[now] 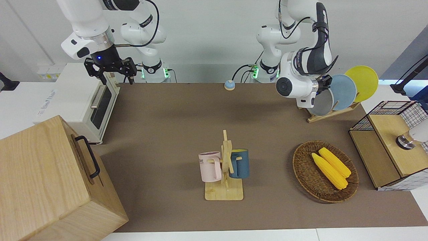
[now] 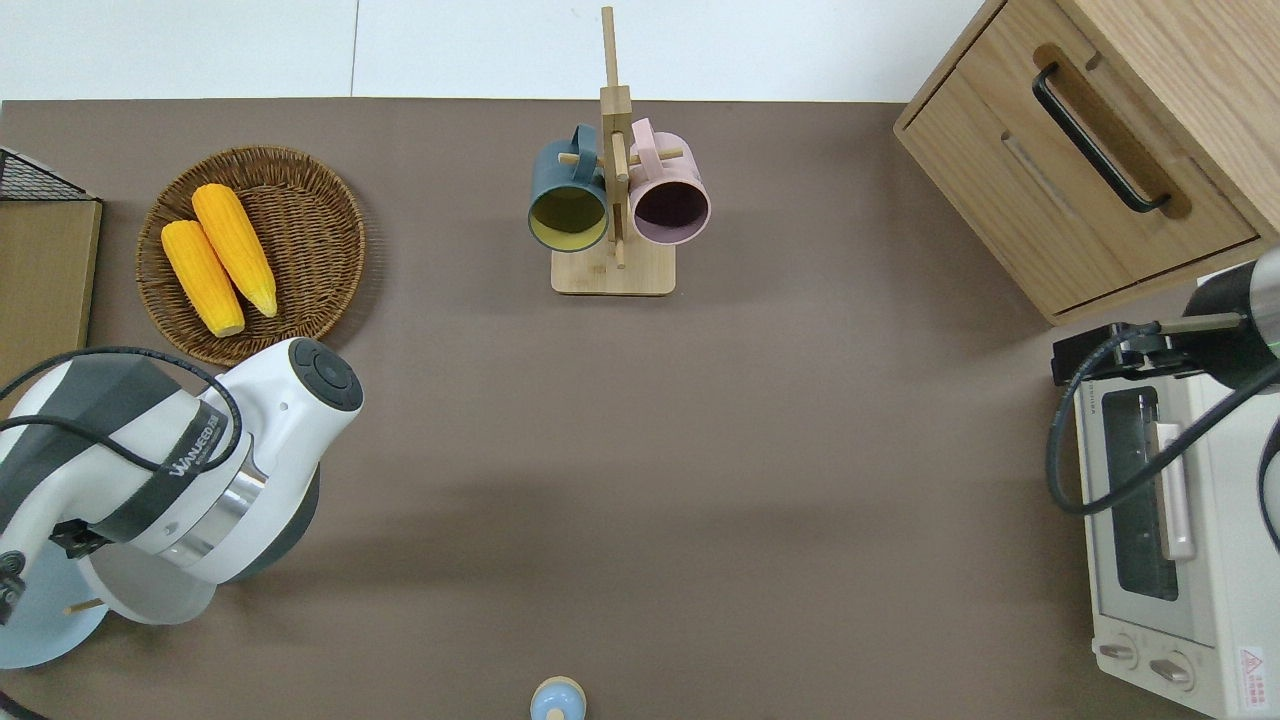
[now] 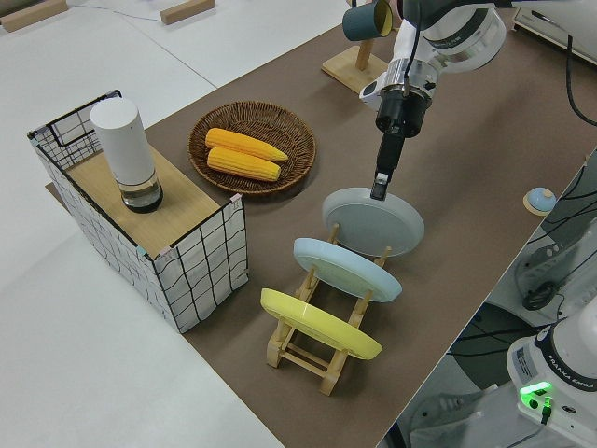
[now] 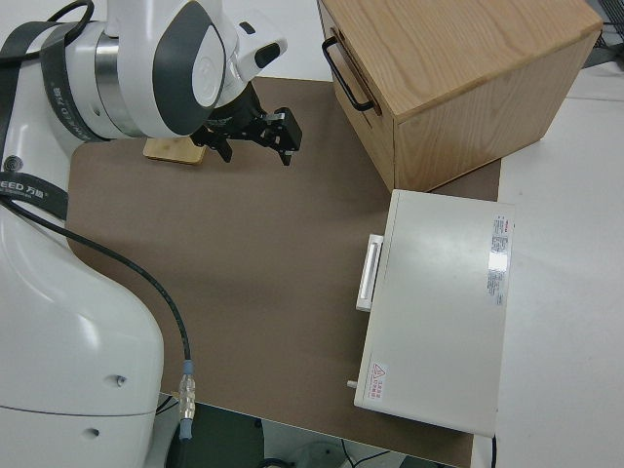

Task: Pick gray plate from table and place it on lower plate rack with left arm
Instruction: 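Lower the gray plate upright into the rack slot with the left gripper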

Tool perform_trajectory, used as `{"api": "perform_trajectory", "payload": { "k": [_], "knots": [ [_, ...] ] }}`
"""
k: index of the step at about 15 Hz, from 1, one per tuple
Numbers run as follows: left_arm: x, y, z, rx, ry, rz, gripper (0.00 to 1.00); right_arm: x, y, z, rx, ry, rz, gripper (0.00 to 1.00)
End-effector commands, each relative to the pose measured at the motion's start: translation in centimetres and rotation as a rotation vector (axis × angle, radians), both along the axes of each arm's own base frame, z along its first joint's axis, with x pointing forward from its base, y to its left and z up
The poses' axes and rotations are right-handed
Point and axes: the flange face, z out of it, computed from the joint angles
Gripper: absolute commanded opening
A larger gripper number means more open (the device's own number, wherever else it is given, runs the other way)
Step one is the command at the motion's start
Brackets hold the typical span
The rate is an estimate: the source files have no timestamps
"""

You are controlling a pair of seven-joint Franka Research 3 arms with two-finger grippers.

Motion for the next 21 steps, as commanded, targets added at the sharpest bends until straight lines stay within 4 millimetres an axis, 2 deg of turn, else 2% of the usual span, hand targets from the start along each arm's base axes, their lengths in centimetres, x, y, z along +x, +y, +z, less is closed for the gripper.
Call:
{"api": "perform_trajectory", "payload": {
  "k": [1, 2, 3, 4, 5, 12, 16, 21],
  "knots": [
    [-0.1, 0.0, -1.2, 0.012, 0.002, -0.011, 0.01, 0.0, 0.1, 0.3, 0.003, -0.005, -0.002, 0.983],
    [-0.1, 0.0, -1.4, 0.012, 0.005, -0.011, 0.24, 0.0, 0.1, 0.3, 0.003, -0.005, -0.002, 0.983],
    [-0.1, 0.0, -1.5, 0.012, 0.008, -0.011, 0.4, 0.0, 0.1, 0.3, 0.003, -0.005, -0.002, 0.983],
    [-0.1, 0.0, -1.5, 0.014, 0.008, -0.012, 0.65, 0.0, 0.1, 0.3, 0.003, -0.004, -0.003, 0.983],
    [-0.1, 0.0, -1.5, 0.014, 0.008, -0.012, 1.0, 0.0, 0.1, 0.3, 0.003, -0.005, -0.002, 0.983],
    [0.0, -0.3, -1.3, 0.019, 0.008, -0.019, 1.0, 0.0, 0.1, 0.3, 0.003, -0.005, -0.002, 0.983],
    [1.0, -0.6, 0.8, -0.007, -0.028, -0.011, 1.0, 0.0, 0.1, 0.3, 0.003, -0.005, -0.002, 0.983],
    [3.1, -1.8, 5.4, -0.158, -0.122, 0.048, 1.0, 0.0, 0.1, 0.3, 0.003, -0.005, -0.002, 0.983]
  ]
}}
